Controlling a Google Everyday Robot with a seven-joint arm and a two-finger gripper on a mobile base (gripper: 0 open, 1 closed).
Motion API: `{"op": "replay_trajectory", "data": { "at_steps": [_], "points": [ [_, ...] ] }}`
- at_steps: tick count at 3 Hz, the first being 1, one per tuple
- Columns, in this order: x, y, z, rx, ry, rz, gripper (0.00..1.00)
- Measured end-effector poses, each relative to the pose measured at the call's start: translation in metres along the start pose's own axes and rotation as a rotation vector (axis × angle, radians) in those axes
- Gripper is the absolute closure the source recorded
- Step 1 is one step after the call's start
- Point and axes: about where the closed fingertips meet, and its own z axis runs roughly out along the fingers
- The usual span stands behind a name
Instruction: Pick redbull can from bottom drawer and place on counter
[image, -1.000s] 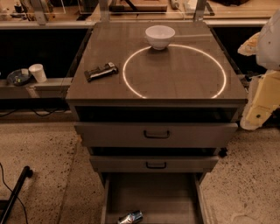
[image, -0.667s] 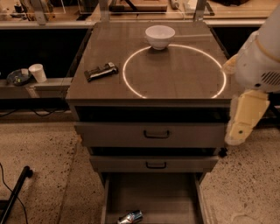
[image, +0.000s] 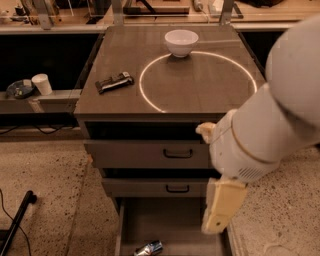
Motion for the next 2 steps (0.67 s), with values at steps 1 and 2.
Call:
{"op": "replay_trajectory", "data": {
  "at_steps": [1,2],
  "points": [
    [-0.007,0.021,0.036,-0.016,-0.052,0.010,0.00],
    [-0.019,0.022,0.023,0.006,-0.016,-0.052,0.00]
  ]
}}
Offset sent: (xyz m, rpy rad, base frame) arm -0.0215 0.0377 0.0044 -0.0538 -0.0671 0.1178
